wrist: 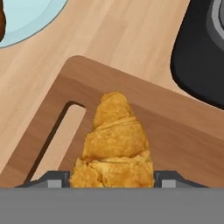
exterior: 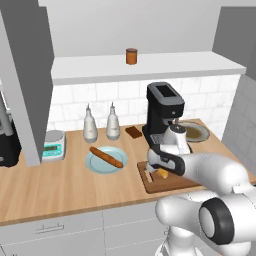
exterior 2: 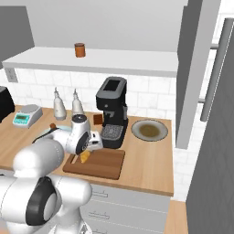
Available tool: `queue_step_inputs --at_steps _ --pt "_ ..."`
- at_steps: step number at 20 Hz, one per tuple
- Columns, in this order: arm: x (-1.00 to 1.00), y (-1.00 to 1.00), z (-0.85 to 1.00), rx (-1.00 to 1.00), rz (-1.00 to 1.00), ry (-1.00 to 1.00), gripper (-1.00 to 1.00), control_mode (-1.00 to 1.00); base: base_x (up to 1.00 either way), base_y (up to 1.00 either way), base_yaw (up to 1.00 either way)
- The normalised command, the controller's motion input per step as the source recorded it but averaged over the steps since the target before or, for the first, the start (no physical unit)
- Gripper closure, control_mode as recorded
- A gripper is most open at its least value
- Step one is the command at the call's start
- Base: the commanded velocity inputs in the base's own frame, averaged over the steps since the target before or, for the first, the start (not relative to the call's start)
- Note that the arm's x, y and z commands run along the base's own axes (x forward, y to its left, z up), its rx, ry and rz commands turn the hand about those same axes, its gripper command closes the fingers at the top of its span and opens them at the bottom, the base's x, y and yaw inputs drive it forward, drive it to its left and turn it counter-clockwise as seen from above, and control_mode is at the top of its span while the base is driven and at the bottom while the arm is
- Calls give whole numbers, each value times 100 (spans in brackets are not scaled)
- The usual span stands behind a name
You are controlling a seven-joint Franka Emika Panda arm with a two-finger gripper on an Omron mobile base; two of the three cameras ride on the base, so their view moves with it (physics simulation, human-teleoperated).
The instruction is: From the different types of pastries on the counter, select a croissant and place it on the cutting board. Then retrieve a jar of jam from the cabinet and place it alongside the croissant on the cutting board.
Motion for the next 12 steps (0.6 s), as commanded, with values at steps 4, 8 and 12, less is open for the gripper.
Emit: queue_step_inputs --at_steps 4,8,12 --pt "-5 -1 -20 0 0 -3 -100 -100 0 0 0" --pt "-8 0 -4 -3 1 -9 -100 -100 0 0 0" --pt "-30 -8 76 -8 0 -21 -100 -100 0 0 0"
